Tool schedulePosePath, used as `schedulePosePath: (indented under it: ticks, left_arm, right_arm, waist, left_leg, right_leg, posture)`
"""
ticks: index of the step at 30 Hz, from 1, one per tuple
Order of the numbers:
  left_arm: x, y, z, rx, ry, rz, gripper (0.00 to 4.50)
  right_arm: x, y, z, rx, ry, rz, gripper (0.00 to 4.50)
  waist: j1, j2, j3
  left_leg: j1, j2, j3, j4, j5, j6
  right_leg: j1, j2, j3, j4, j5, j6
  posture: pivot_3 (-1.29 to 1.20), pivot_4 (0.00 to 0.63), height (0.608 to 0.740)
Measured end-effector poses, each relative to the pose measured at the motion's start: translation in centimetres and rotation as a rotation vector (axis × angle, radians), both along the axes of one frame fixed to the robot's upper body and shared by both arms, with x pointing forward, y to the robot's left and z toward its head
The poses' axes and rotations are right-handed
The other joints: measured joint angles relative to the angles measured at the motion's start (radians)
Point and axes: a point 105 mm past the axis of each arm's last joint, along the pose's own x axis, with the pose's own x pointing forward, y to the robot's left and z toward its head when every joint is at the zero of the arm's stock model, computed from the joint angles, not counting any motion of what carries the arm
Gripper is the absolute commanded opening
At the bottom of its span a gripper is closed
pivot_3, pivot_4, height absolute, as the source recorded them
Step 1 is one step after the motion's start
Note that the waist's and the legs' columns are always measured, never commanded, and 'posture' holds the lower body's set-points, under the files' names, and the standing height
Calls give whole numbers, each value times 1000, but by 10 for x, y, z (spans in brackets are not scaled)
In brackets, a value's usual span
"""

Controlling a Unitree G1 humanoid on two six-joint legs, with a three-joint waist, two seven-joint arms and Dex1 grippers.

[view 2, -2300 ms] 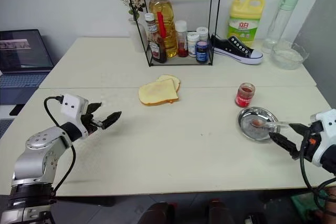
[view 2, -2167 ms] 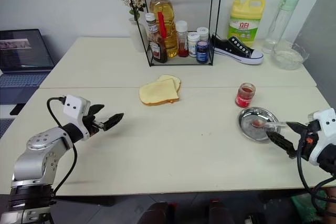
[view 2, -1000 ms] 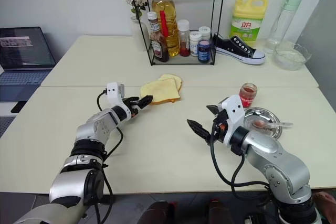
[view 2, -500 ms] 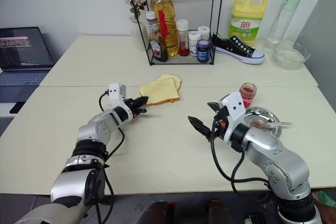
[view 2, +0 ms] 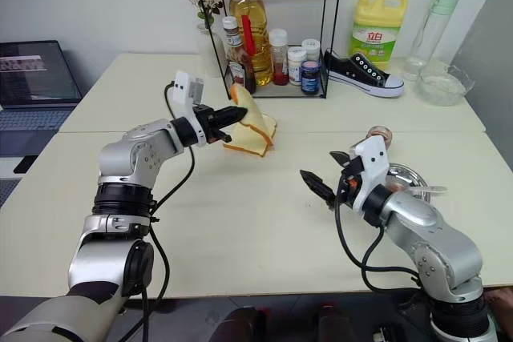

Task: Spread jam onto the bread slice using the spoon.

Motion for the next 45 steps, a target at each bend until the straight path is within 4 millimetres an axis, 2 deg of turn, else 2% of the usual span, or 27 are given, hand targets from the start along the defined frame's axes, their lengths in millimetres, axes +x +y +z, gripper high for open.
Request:
schedulePosePath:
  ticks: [5, 7, 9, 11, 14, 15, 20, 28, 31, 39, 41, 43, 44, 45]
  left_arm:
    - [-27, -30, 18, -105, 71, -153, 36]
    - [-44, -37, 8, -145, 126, -186, 36]
    - [-60, -37, -28, -145, 237, -169, 36]
    - [-75, -30, -75, -100, 379, -128, 36]
    - [-96, -15, -123, -32, 491, -61, 36]
    - [-99, -11, -131, -17, 508, -40, 36]
    - [-93, -1, -136, 35, 440, 32, 36]
    - [-82, 0, -138, 48, 400, 84, 36]
    - [-82, -3, -139, 51, 394, 81, 675]
    - [-82, 2, -137, 62, 407, 107, 3078]
    - [-86, 17, -132, 130, 406, 111, 3737]
    - [-86, 46, -121, 241, 360, 147, 4300]
    - [-85, 57, -112, 322, 282, 137, 4464]
    - [-85, 59, -101, 383, 197, 103, 4464]
  right_arm:
    - [-25, -16, -8, -62, 70, 44, 4500]
    - [-32, -24, -9, -60, 94, 35, 4500]
    - [-36, -29, -10, -55, 102, 21, 4500]
    - [-40, -30, -13, -57, 117, 17, 4500]
    - [-43, -28, -13, -53, 121, 20, 4500]
    - [-44, -28, -13, -55, 119, 19, 4500]
    - [-43, -27, -11, -58, 115, 26, 4500]
    - [-40, -26, -9, -63, 105, 33, 4500]
    - [-39, -27, -7, -64, 101, 32, 4500]
    - [-39, -32, -11, -64, 118, 2, 4500]
    - [-40, -44, -14, -53, 127, -69, 4500]
    - [-41, -63, -17, -41, 133, -187, 4500]
    - [-41, -74, -18, -43, 125, -254, 4500]
    - [-41, -83, -17, -39, 113, -308, 4500]
  waist:
    - [-2, 0, 0]
    - [-10, 1, 0]
    - [-22, 2, -1]
    - [-26, 2, 0]
    - [-22, 2, 0]
    - [-19, 2, 0]
    - [8, 1, 0]
    - [6, 1, 0]
    - [6, 1, 0]
    - [6, 1, 0]
    - [5, 1, 0]
    - [0, 1, 0]
    - [0, 2, 1]
    - [1, 2, 1]
  left_leg:
    - [1, 1, 0, 0, 0, 0]
    - [4, 2, 1, 0, 0, 0]
    - [6, 2, 1, -2, 0, 0]
    - [5, 4, 1, -2, 0, 0]
    - [5, 4, 1, -1, 0, 0]
    - [5, 4, 1, -1, 0, 0]
    - [5, 0, 1, 0, 0, 0]
    - [4, 1, 1, -1, 0, 0]
    - [5, 1, 1, -1, 0, 0]
    - [4, 1, 0, -1, 0, 0]
    - [4, 2, 0, -1, 0, 0]
    - [5, 3, 1, -2, 0, 0]
    - [5, 3, 1, -3, 0, 0]
    - [5, 3, 2, -3, 0, 0]
  right_leg:
    - [1, 0, 0, 0, 0, 0]
    - [4, 0, 2, 0, 0, 0]
    - [5, 0, 3, 0, 0, 0]
    - [4, 2, 2, 0, 0, 0]
    - [4, 1, 2, 1, 0, 0]
    - [4, 1, 2, 0, 0, 0]
    - [5, -1, 1, 0, 0, 0]
    - [5, -1, 1, 0, 0, 0]
    - [5, -1, 1, 0, 0, 0]
    - [5, -1, 1, 0, 0, 0]
    - [5, -1, 0, 0, 0, 0]
    - [4, 1, 1, 0, 0, 0]
    - [4, 1, 2, 0, 0, -1]
    - [4, 1, 2, 0, 0, -1]
  posture:
    - [0, 150, 740]
    - [0, 150, 740]
    - [0, 150, 740]
    - [0, 150, 740]
    - [0, 150, 740]
    - [0, 150, 740]
    - [0, 150, 740]
    - [0, 150, 740]
    - [0, 150, 740]
    - [0, 150, 740]
    - [0, 150, 740]
    - [0, 150, 740]
    - [0, 150, 740]
    - [0, 150, 740]
